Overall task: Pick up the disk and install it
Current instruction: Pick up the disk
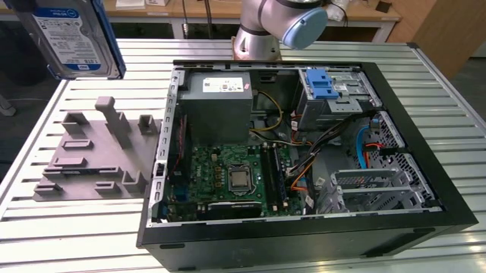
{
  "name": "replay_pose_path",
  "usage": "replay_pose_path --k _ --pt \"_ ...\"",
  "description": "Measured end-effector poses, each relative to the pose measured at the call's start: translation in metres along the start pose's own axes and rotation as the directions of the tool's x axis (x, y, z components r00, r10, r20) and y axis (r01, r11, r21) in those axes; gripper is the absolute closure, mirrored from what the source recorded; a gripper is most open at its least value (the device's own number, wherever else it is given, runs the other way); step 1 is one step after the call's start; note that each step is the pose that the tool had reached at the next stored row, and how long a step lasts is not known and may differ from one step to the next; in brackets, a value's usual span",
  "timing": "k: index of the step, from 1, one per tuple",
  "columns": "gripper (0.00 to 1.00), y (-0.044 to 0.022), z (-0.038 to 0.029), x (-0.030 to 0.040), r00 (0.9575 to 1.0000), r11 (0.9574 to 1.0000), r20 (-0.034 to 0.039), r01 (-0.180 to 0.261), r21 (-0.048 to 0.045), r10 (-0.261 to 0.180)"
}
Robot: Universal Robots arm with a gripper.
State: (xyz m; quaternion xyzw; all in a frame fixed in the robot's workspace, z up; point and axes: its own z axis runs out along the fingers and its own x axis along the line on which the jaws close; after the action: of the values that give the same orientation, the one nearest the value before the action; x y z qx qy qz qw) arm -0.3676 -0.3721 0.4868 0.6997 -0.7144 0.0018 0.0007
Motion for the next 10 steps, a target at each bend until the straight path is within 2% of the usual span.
replay_pose_path --k 4,10 --pt "0.64 -0.0134 0.0001 0.0008 1.0 1.0 0.0 0.0 -0.0005 0.0" --pt "0.64 -0.0405 0.0003 0.0009 1.0 1.0 -0.0001 0.0 -0.0011 0.0"
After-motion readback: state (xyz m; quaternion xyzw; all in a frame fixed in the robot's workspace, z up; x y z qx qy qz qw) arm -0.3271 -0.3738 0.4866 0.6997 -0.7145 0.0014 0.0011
